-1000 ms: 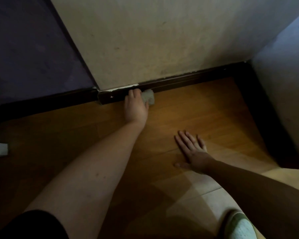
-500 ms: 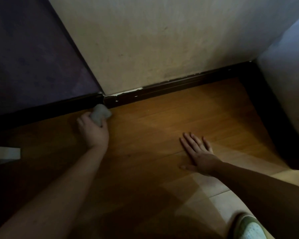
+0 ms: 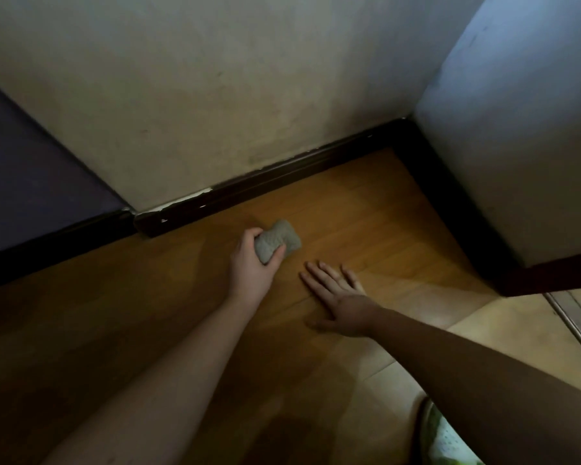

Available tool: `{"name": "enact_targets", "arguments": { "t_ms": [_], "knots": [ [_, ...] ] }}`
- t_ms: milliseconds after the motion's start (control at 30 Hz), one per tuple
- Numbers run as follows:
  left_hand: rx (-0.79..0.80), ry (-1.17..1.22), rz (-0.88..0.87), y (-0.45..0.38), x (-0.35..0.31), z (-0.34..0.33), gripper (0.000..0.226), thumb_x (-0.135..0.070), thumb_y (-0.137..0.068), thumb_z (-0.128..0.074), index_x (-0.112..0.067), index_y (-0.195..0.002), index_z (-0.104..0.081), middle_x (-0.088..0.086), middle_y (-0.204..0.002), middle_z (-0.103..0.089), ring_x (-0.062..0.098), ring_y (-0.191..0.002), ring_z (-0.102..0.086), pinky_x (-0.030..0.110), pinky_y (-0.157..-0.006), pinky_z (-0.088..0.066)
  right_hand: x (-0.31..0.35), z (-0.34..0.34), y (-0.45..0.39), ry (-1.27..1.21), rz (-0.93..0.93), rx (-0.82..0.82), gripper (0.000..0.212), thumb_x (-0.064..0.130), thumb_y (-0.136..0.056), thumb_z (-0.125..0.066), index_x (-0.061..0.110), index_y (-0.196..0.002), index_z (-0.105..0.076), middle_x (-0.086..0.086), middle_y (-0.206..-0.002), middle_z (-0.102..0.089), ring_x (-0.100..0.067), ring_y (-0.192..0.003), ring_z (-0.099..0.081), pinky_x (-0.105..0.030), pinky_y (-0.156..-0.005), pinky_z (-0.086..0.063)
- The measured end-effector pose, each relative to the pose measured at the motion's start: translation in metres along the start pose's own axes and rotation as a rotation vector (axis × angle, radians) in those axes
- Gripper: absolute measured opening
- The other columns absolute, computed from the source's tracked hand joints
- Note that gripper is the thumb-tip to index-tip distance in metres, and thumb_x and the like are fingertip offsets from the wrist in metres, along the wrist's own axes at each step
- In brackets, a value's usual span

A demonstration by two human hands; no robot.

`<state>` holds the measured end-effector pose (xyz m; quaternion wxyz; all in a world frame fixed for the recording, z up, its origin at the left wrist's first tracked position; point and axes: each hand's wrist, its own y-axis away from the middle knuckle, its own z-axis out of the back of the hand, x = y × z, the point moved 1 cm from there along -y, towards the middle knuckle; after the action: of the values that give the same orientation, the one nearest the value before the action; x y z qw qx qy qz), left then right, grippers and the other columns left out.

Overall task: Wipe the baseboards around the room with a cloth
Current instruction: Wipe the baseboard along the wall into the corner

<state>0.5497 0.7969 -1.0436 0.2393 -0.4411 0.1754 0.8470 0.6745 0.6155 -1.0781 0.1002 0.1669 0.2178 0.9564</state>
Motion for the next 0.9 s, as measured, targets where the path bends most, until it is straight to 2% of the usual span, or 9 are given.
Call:
{"name": "enact_targets", "arguments": {
  "t_ms": [100,200,267,333,500,567,733,800,900],
  "knots": [
    [0.023,-0.012,-0.062,-0.003,-0.013,-0.018,0.044,-0.031,-0.083,-0.079,-0.014,-0.118,-0.058,-0.002,-0.108,-0.061,0.013,-0.099,-0.057,0.023,-0.081,-0.041,-0.014,-0.004,0.015,-0.104,-0.186,-0.128,0.089,0.078,-0.087,-0.032,0.045,-0.148,0.024,0.014,-0.156,0.029,-0.007,-0.143,0.024,-0.049,-0.119,0.006],
    [0.041,-0.028,-0.095,-0.011,-0.027,-0.036,0.051,-0.03,-0.083,-0.079,-0.012,-0.125,-0.057,0.002,-0.117,-0.061,0.018,-0.108,-0.058,0.024,-0.085,-0.041,-0.047,-0.01,0.043,-0.153,-0.447,-0.216,0.094,0.088,-0.078,-0.026,0.049,-0.145,0.027,0.019,-0.152,0.034,-0.005,-0.141,0.028,-0.05,-0.116,0.01],
    [0.069,-0.048,-0.102,-0.018,-0.035,-0.046,0.059,-0.031,-0.083,-0.079,-0.011,-0.133,-0.054,0.006,-0.126,-0.06,0.02,-0.116,-0.055,0.027,-0.093,-0.042,-0.069,-0.012,0.06,-0.143,-0.511,-0.217,0.099,0.094,-0.072,-0.023,0.049,-0.145,0.027,0.019,-0.153,0.033,-0.006,-0.141,0.028,-0.052,-0.115,0.011],
    [0.104,-0.068,-0.134,-0.022,-0.042,-0.055,0.058,-0.029,-0.082,-0.08,-0.011,-0.132,-0.056,0.006,-0.126,-0.059,0.021,-0.116,-0.055,0.029,-0.096,-0.042,-0.085,-0.013,0.068,-0.168,-0.564,-0.229,0.101,0.098,-0.069,-0.019,0.05,-0.145,0.027,0.02,-0.153,0.034,-0.005,-0.141,0.028,-0.052,-0.114,0.013],
    [0.155,-0.058,-0.214,-0.029,-0.058,-0.079,0.042,-0.021,-0.079,-0.083,-0.014,-0.115,-0.063,-0.005,-0.109,-0.056,0.015,-0.1,-0.057,0.027,-0.084,-0.045,-0.097,-0.022,0.065,-0.162,-0.613,-0.261,0.087,0.093,-0.077,-0.005,0.05,-0.143,0.03,0.025,-0.146,0.041,-0.004,-0.141,0.028,-0.051,-0.114,0.018],
    [0.173,-0.078,-0.223,-0.033,-0.065,-0.092,0.038,-0.021,-0.078,-0.083,-0.016,-0.109,-0.063,-0.004,-0.107,-0.056,0.013,-0.096,-0.057,0.026,-0.081,-0.043,-0.095,-0.026,0.065,-0.135,-0.627,-0.292,0.084,0.089,-0.081,-0.006,0.047,-0.146,0.026,0.021,-0.153,0.031,-0.006,-0.143,0.024,-0.05,-0.114,0.018],
    [0.159,-0.084,-0.284,-0.046,-0.082,-0.125,0.034,-0.022,-0.075,-0.084,-0.015,-0.099,-0.061,-0.002,-0.1,-0.058,0.011,-0.088,-0.056,0.027,-0.073,-0.044,-0.091,-0.032,0.067,-0.068,-0.613,-0.433,0.077,0.079,-0.091,-0.019,0.042,-0.155,0.004,0.011,-0.163,0.0,-0.013,-0.15,0.001,-0.054,-0.117,0.006],
    [0.146,-0.06,-0.288,-0.052,-0.089,-0.14,0.034,-0.021,-0.075,-0.084,-0.014,-0.099,-0.061,-0.002,-0.1,-0.059,0.012,-0.089,-0.057,0.029,-0.074,-0.046,-0.092,-0.034,0.066,-0.066,-0.595,-0.459,0.075,0.075,-0.093,-0.023,0.041,-0.155,-0.001,0.011,-0.164,-0.003,-0.013,-0.15,-0.001,-0.055,-0.117,0.001],
    [0.113,-0.033,-0.313,-0.06,-0.1,-0.159,0.035,-0.016,-0.074,-0.085,-0.014,-0.101,-0.061,-0.005,-0.102,-0.057,0.007,-0.091,-0.055,0.02,-0.075,-0.041,-0.093,-0.034,0.067,-0.086,-0.577,-0.455,0.072,0.072,-0.094,-0.025,0.04,-0.155,-0.003,0.011,-0.164,-0.003,-0.015,-0.151,-0.001,-0.057,-0.117,0.0]
  ]
}}
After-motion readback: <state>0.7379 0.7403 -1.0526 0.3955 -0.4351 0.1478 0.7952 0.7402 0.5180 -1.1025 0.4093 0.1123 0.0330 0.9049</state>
